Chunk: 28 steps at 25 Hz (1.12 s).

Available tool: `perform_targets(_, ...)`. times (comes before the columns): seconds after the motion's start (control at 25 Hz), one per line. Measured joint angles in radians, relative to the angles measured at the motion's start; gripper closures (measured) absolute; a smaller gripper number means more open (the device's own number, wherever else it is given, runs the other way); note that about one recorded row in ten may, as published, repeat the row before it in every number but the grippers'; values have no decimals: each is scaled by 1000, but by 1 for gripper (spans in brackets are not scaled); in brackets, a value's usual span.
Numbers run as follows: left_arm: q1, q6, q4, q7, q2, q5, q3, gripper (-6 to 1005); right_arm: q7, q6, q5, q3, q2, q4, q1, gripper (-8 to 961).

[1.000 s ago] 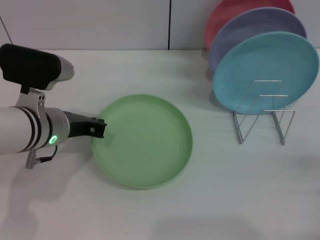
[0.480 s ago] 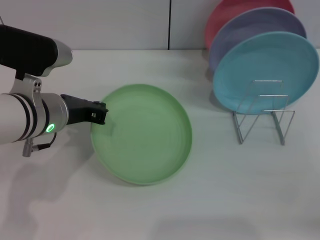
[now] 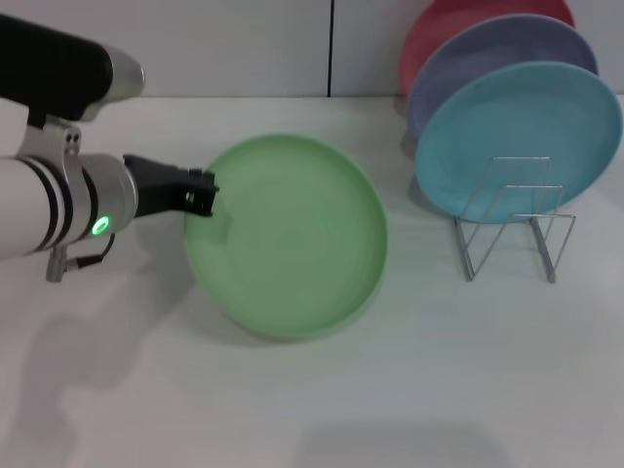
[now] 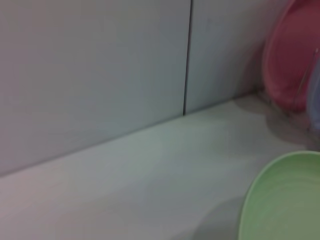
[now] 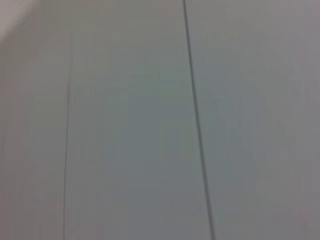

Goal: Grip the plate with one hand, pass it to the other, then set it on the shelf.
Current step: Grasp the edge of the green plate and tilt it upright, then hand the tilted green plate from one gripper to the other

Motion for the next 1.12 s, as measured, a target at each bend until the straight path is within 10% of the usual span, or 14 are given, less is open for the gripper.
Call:
perform_targets(0.08, -3, -1, -27, 11, 0, 1, -13, 963, 407, -7, -366, -2, -20, -157, 73, 194)
perform_targets(0.28, -11, -1, -54, 27, -1, 2, -37, 963, 801, -307, -714, 6, -65, -249, 198, 194)
perform_targets(0.48, -25, 1, -58, 52, 0, -3, -56, 963, 874, -486, -831, 17, -87, -202, 271, 194)
perform_targets(1.12, -23, 12, -94, 75, -1, -16, -60, 962, 875, -479, -908, 12, -154, 77, 369, 194)
